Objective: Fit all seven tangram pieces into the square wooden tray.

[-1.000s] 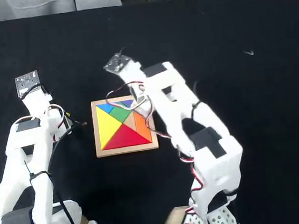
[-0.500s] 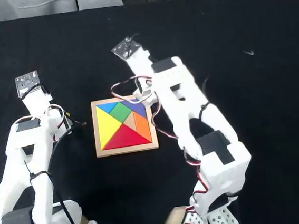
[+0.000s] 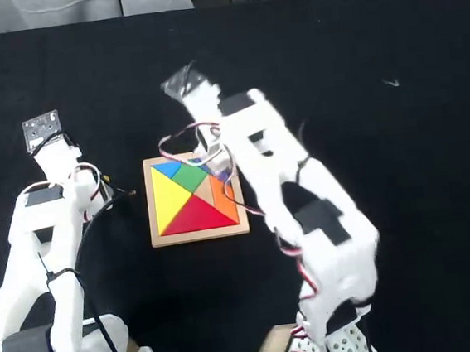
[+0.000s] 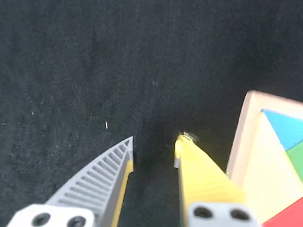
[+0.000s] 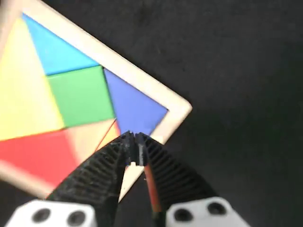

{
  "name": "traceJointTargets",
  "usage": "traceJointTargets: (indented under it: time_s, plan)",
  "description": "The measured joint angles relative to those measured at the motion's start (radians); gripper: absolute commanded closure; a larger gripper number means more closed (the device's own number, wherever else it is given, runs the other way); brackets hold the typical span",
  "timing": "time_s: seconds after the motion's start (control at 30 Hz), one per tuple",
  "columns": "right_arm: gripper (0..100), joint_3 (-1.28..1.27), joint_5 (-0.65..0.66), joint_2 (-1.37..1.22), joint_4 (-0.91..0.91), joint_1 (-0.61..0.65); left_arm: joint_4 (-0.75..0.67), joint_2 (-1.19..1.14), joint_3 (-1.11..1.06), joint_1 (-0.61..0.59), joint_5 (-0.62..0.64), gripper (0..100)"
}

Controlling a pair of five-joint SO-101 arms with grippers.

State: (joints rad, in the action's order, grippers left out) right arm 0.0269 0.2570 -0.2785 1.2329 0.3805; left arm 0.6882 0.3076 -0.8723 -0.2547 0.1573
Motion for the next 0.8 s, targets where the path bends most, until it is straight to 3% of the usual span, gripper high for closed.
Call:
traceJointTargets:
  time_s: [0.23, 0.5, 0.63, 0.8]
  plan:
    - [98.7, 0.005, -0.021, 0.445, 0.095, -0.173, 0.000, 0.000, 0.141, 0.000, 0.086, 84]
    - [98.7, -0.094, -0.021, 0.626, 0.055, -0.442, 0.005, 0.000, 0.388, 0.000, -0.043, 85]
    - [98.7, -0.137, -0.026, 0.632, -0.035, -0.531, 0.112, 0.054, 0.531, 0.000, -0.043, 85]
    - [98.7, -0.110, -0.026, 0.732, -0.011, -0.559, 0.272, 0.262, 0.683, 0.000, -0.055, 85]
